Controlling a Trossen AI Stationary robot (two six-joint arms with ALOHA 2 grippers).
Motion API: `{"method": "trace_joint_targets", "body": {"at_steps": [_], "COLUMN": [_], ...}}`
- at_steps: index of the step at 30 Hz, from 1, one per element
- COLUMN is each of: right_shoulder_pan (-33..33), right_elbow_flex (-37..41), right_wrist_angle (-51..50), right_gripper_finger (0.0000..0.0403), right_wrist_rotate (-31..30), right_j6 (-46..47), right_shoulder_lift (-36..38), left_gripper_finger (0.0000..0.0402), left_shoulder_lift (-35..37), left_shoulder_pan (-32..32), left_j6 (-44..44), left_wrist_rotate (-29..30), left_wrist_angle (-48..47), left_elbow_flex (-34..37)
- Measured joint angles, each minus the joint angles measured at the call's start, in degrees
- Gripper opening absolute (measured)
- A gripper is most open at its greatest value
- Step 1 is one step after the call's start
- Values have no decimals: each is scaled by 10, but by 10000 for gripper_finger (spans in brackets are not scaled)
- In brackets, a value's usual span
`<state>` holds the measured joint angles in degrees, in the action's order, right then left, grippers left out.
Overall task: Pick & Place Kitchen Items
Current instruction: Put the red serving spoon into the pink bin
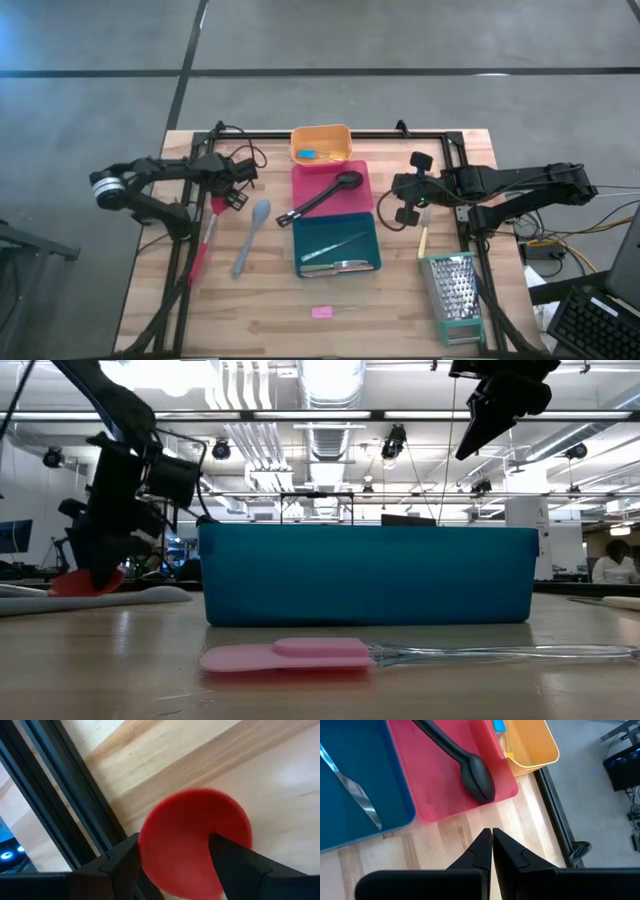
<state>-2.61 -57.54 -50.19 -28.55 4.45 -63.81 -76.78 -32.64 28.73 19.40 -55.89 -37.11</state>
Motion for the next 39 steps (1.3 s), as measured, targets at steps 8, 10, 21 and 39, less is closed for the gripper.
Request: {"method": "trace_joint_targets", "body": {"at_steps": [8, 10, 21, 39], "right_shoulder_pan": [0, 0, 0, 0], "right_elbow_flex": [0, 0, 0, 0], "right_wrist_angle": [0, 0, 0, 1], "right_gripper_finger": [8, 8, 8, 8], "right_wrist_rotate": [0, 0, 0, -1], "right_j6": [-6, -6, -21, -21], "right_shoulder_lift": [0, 0, 0, 0], "left_gripper_finger": [206, 179, 15, 13], "left_shoulder_lift": [-51, -48, 34, 149], "left_shoulder_pan": [-5, -6, -5, 32], "left_j6": [-26, -30, -28, -48], "left_wrist_rotate": [8, 11, -11, -99], "left_wrist_angle": [9, 9, 3, -3], "left_elbow_flex": [0, 0, -1, -51]}}
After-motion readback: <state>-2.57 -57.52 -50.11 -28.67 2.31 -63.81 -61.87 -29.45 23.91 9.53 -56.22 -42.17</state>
